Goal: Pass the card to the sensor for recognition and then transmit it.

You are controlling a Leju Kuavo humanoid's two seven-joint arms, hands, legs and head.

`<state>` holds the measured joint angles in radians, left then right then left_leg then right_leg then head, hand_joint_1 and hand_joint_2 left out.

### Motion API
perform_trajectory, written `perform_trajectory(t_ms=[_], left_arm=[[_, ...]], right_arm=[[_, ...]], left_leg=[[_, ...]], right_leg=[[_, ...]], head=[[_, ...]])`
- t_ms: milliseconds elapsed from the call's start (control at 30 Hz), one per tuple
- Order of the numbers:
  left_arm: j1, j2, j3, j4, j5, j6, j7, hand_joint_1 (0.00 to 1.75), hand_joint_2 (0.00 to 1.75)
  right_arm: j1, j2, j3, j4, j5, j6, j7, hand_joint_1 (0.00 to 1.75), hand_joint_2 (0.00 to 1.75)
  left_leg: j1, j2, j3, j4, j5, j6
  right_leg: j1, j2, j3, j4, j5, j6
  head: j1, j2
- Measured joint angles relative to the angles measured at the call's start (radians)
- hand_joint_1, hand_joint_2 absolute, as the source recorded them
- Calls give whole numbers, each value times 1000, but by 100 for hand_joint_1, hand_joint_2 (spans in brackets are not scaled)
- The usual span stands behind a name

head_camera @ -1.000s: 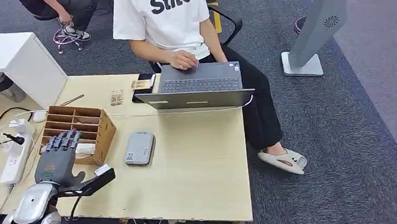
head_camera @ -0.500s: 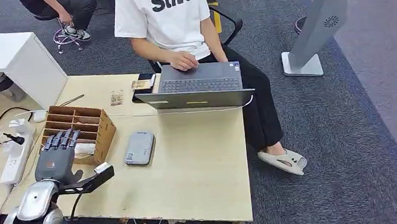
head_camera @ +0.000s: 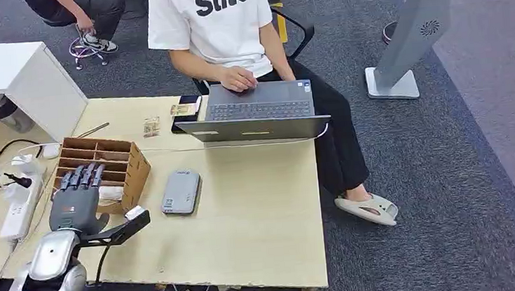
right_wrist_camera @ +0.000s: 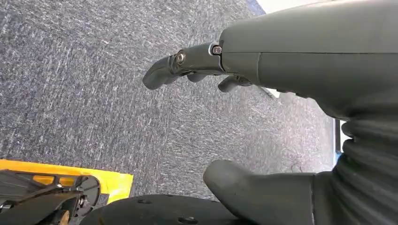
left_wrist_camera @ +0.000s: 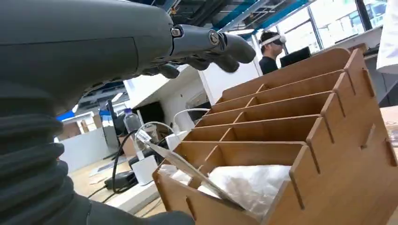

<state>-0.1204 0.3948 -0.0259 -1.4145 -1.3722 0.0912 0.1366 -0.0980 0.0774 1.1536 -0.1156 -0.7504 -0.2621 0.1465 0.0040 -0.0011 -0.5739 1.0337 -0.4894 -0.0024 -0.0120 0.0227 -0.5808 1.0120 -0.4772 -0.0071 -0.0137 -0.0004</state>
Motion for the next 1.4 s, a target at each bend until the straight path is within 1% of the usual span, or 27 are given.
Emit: perform_trajectory(t_ms=[33,67,100,133,167,200,233,267,300,367,400,433,600,900,1000,1167,1267,1400], left_arm=[[-1,-3,0,3,-1,5,-1,75,175],[-3,-5,0,6,-3,8,-1,79,175],[-4,-8,0,9,-5,8,-1,87,175],[-6,-10,0,12,-7,8,-1,108,175],[-7,-12,0,15,-8,7,-2,108,175],[-8,-14,0,19,-10,6,-2,140,175],[-9,-17,0,23,-11,4,-2,150,175],[-10,-18,0,26,-13,0,-2,150,175],[-10,-18,0,29,-15,-8,-2,155,175],[-10,-18,0,35,-17,-23,0,157,175],[-10,-18,0,36,-18,-31,1,168,175],[-12,-18,0,38,-21,-39,6,173,175],[-36,-16,0,59,-32,-70,19,175,175],[-59,-10,0,88,-36,-69,23,175,175],[-60,-10,0,92,-43,-48,24,175,175],[-60,-13,0,92,-47,20,26,175,175],[-59,-17,11,77,-3,81,8,175,175],[-61,-19,43,26,51,131,-19,175,175]], right_arm=[[0,0,1,0,0,0,0,0,175],[0,0,1,0,0,0,0,0,175],[0,0,1,0,0,0,0,0,175],[0,0,2,0,0,0,0,0,175],[0,0,2,0,0,0,0,0,175],[0,0,4,0,0,0,0,0,175],[0,0,5,0,0,0,0,0,175],[0,0,5,0,0,0,0,0,175],[0,0,5,0,-2,0,1,0,175],[0,0,6,0,-5,0,3,0,175],[0,0,6,0,-5,0,3,0,175],[-1,0,6,0,-5,0,3,0,175],[-2,0,11,3,-8,2,6,0,175],[-2,0,18,3,-11,2,7,0,175],[-2,0,21,3,-14,2,4,0,175],[-2,0,21,3,-18,-8,-1,0,175],[0,3,22,3,-24,-24,0,0,175],[0,4,23,3,-26,-28,0,0,175]], left_leg=[[0,0,0,0,0,0],[0,0,0,0,0,0],[0,0,0,0,0,0],[0,0,0,0,0,0],[0,0,0,0,0,0],[0,0,0,0,0,0],[0,0,0,0,0,0],[0,0,0,0,0,0],[0,0,0,0,0,0],[0,0,0,0,0,0],[0,0,0,0,0,0],[0,0,0,0,0,0],[0,0,0,0,0,0],[0,1,1,0,0,0],[0,1,1,0,0,0],[1,1,1,0,0,0],[1,1,0,0,0,0],[1,1,0,0,0,0]], right_leg=[[0,0,0,0,0,0],[0,0,0,0,0,0],[0,0,0,0,0,0],[0,0,0,0,0,0],[0,0,0,0,0,0],[0,0,0,0,0,0],[0,0,0,0,0,0],[0,0,0,0,0,0],[0,0,0,0,0,0],[0,0,0,0,0,0],[0,0,0,0,0,0],[0,0,0,0,0,0],[0,0,0,0,0,0],[0,1,0,0,0,0],[0,1,0,0,0,0],[1,1,0,0,0,-1],[1,1,0,0,0,-1],[1,1,0,0,0,-1]], head=[[0,0],[0,0],[0,0],[0,0],[0,0],[0,0],[0,0],[0,0],[0,0],[0,0],[0,0],[0,0],[0,0],[0,0],[0,0],[0,0],[0,0],[0,0]])
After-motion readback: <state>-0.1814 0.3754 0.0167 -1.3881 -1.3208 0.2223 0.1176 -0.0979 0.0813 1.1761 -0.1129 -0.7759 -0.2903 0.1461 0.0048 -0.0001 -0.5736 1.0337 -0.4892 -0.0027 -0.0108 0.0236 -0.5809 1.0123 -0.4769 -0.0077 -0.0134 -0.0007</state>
